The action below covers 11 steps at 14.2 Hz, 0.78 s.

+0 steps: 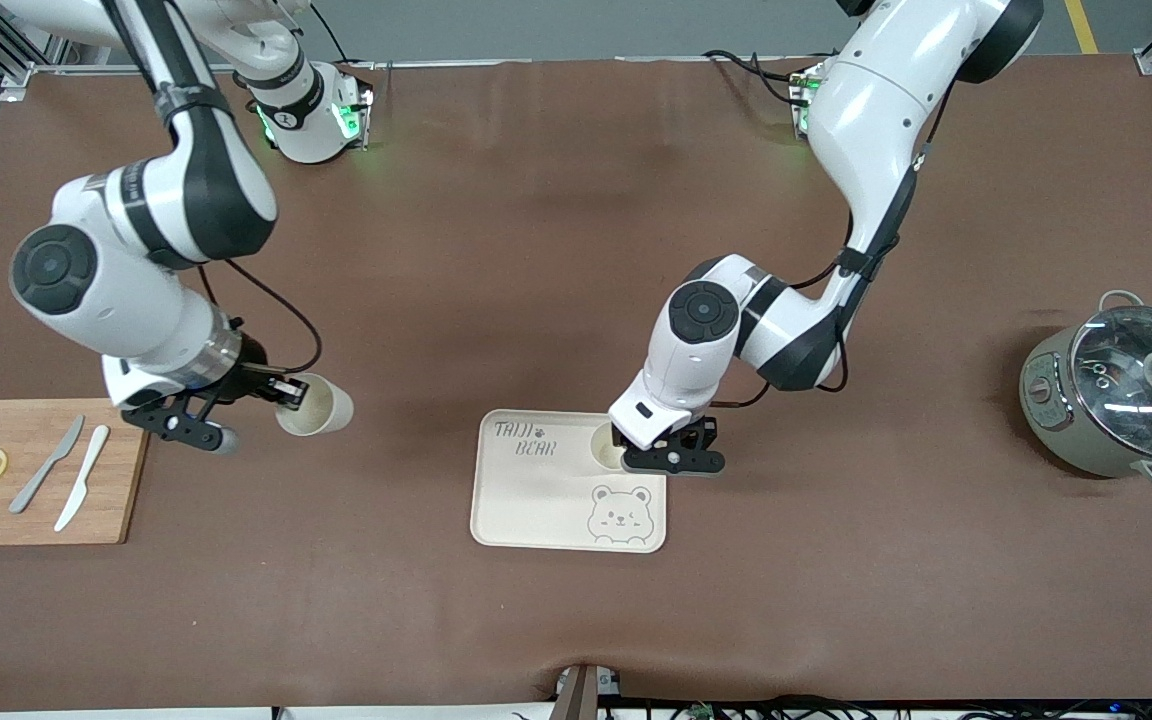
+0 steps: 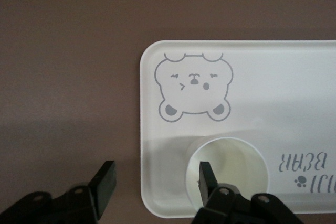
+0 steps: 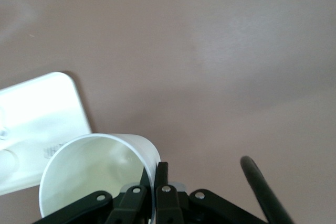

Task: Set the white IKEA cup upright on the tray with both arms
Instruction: 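Lower the cup onto the tray while the right gripper lifts its cup, then open and withdraw the left gripper while the right gripper carries its cup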

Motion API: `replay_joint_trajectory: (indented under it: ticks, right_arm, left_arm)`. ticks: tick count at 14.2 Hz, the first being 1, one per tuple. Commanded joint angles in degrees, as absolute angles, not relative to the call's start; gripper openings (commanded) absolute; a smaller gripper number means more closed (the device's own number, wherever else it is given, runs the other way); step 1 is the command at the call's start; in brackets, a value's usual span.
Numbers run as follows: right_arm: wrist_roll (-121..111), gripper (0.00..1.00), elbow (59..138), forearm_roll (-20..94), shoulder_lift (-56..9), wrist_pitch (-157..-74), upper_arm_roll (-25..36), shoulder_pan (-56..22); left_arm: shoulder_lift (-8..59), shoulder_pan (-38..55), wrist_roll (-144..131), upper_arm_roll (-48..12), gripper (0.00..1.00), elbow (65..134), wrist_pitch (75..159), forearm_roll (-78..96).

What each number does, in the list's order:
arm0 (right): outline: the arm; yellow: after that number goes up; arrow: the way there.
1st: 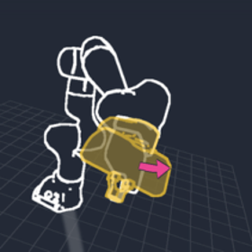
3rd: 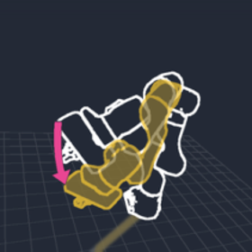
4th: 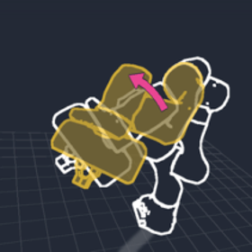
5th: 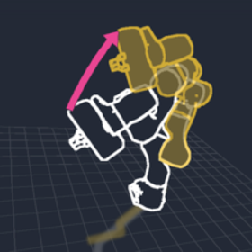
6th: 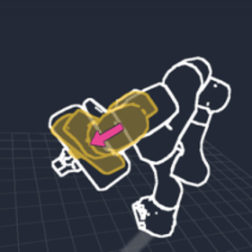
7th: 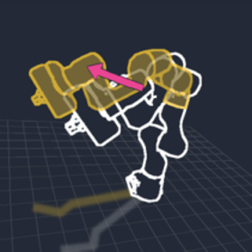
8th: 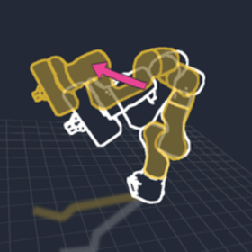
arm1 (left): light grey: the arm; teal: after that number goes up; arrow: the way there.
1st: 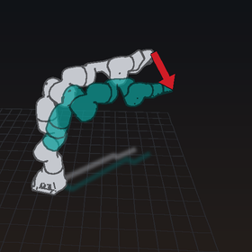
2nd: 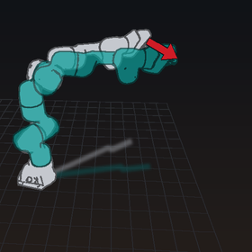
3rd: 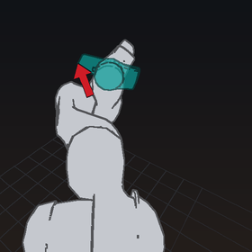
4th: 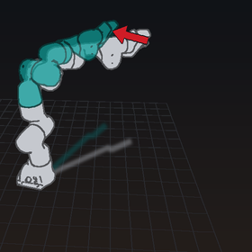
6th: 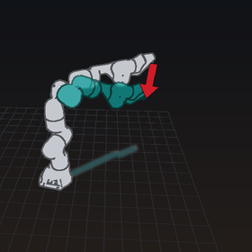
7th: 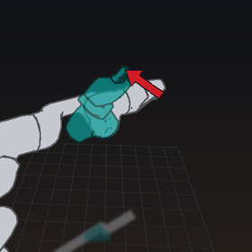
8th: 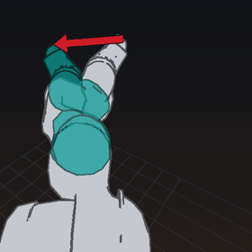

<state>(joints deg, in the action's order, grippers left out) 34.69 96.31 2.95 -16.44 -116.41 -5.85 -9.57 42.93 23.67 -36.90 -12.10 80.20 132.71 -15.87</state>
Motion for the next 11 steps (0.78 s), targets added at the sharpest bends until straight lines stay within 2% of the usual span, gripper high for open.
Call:
replay_joint_trajectory:
  ticks: [1, 2, 3, 5, 6, 9, 11]
  right_arm:
    - [42.25, 0.0, 93.96, 3.6, -18.63, -119.51, -5.36, -12.73]
    - [44.97, 0.0, 93.96, 3.43, -19.15, -121.62, -5.27, -14.05]
    - [48.05, 0.0, 93.96, 2.64, -19.77, -123.73, -5.27, -15.28]
    - [53.77, 0.0, 93.96, 1.5, -21.0, -128.04, -5.1, -17.66]
    - [55.62, 0.0, 93.87, -0.25, -21.7, -128.75, -5.1, -18.36]
    - [63.78, 0.0, 91.07, -5.87, -25.04, -129.02, -5.1, -21.0]
    - [67.66, 0.0, 89.31, -8.25, -27.5, -129.02, -5.1, -22.84]
  left_arm:
    - [37.63, 21.02, -32.45, -12.56, 0.73, 84.89, 130.52, -17.14]
    - [36.05, 19.61, -30.69, -12.74, 0.76, 86.29, 130.52, -16.7]
    - [34.82, 18.56, -29.37, -12.83, 0.86, 87.35, 130.52, -16.61]
    - [32.88, 17.49, -29.0, -12.83, 0.93, 88.76, 130.52, -16.52]
    - [32.18, 16.88, -28.92, -12.83, 1.0, 89.47, 130.52, -16.52]
    - [29.8, 14.77, -27.7, -12.92, 1.0, 91.75, 130.52, -16.44]
    - [28.75, 10.57, -23.05, -15.02, 1.0, 92.54, 130.52, -14.78]
